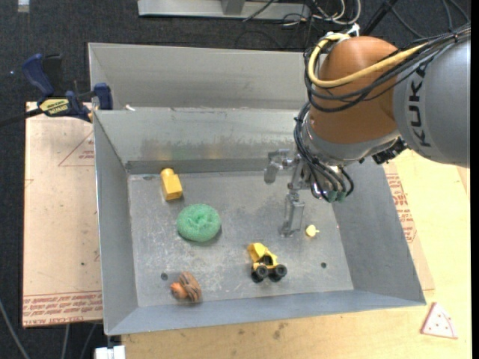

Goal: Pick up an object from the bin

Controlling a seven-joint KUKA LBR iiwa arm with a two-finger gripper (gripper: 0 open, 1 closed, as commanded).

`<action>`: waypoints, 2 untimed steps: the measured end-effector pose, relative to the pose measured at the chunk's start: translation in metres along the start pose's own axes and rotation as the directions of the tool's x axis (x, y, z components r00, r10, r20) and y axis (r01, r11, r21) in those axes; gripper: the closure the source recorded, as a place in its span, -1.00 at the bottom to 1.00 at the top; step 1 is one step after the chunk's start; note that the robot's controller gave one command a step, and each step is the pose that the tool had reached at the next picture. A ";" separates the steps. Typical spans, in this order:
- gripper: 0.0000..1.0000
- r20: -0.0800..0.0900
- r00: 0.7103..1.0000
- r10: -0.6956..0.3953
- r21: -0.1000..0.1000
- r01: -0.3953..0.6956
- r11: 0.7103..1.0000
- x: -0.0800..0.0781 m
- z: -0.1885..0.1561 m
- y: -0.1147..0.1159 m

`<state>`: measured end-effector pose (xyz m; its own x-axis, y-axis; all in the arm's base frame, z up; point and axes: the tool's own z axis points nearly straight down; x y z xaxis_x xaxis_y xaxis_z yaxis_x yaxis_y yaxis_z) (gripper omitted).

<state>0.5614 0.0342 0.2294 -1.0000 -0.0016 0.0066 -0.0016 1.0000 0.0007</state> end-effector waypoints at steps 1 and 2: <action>-1.00 0.008 1.000 0.001 0.000 -0.001 1.000 -0.001 -0.005 0.000; -1.00 0.011 0.999 -0.044 0.000 0.044 0.999 0.029 0.066 -0.009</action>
Offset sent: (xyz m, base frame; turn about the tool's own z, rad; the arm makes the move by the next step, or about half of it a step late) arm -0.0699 -0.0205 -0.1594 -0.1047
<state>0.5324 0.0256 0.1639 -0.9990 -0.0455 -0.0049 -0.0455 0.9990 0.0008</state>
